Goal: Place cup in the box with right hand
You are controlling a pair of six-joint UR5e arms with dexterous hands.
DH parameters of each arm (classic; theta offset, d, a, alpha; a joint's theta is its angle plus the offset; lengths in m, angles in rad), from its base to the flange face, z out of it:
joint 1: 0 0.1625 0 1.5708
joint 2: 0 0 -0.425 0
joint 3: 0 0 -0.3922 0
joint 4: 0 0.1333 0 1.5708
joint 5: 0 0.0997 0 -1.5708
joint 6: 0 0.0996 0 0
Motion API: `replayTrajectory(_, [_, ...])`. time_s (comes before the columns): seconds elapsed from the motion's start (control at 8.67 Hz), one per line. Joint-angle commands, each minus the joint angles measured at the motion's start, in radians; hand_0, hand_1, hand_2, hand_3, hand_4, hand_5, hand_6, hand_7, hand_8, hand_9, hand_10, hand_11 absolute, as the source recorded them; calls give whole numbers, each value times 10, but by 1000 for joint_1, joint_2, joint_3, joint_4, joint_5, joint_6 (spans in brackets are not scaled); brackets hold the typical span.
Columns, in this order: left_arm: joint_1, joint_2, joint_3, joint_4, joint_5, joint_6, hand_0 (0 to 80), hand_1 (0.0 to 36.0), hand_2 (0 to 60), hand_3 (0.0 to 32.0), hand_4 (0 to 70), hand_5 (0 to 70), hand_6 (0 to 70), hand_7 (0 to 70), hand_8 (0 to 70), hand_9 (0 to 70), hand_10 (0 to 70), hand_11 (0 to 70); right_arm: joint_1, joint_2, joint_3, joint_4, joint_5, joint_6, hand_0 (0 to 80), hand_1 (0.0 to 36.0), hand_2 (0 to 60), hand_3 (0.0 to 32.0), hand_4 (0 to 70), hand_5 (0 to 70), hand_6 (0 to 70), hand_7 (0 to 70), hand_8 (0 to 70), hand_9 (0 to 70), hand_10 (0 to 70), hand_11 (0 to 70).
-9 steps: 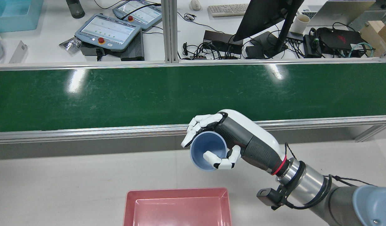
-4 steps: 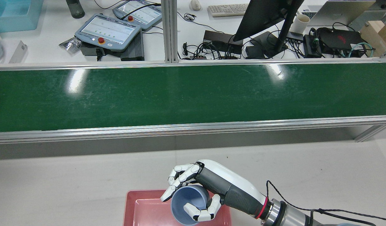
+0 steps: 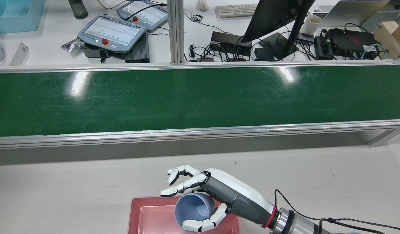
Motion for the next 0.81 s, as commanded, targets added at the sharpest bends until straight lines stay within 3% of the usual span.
replayTrajectory(0.0, [0,0,0,0,0,0,0,0,0,0,0,0,0,0,0,0,0,0,-1,0,0,0,-1,0,450,8,17,0,339,4,26,134,0,31,0,0])
replayTrajectory(0.12, [0,0,0,0,0,0,0,0,0,0,0,0,0,0,0,0,0,0,-1,0,0,0,-1,0,441,17,37,0,336,4,29,150,1,43,0,1])
replayTrajectory(0.23, [0,0,0,0,0,0,0,0,0,0,0,0,0,0,0,0,0,0,-1,-2,0,0,-1,0,456,0,0,0,360,4,31,156,2,45,2,5])
replayTrajectory(0.35, [0,0,0,0,0,0,0,0,0,0,0,0,0,0,0,0,0,0,1,-2,0,0,-1,1,420,24,61,0,324,4,33,166,6,54,3,6])
replayTrajectory(0.69, [0,0,0,0,0,0,0,0,0,0,0,0,0,0,0,0,0,0,66,3,12,-3,3,47,426,17,46,0,332,5,38,187,16,72,5,10])
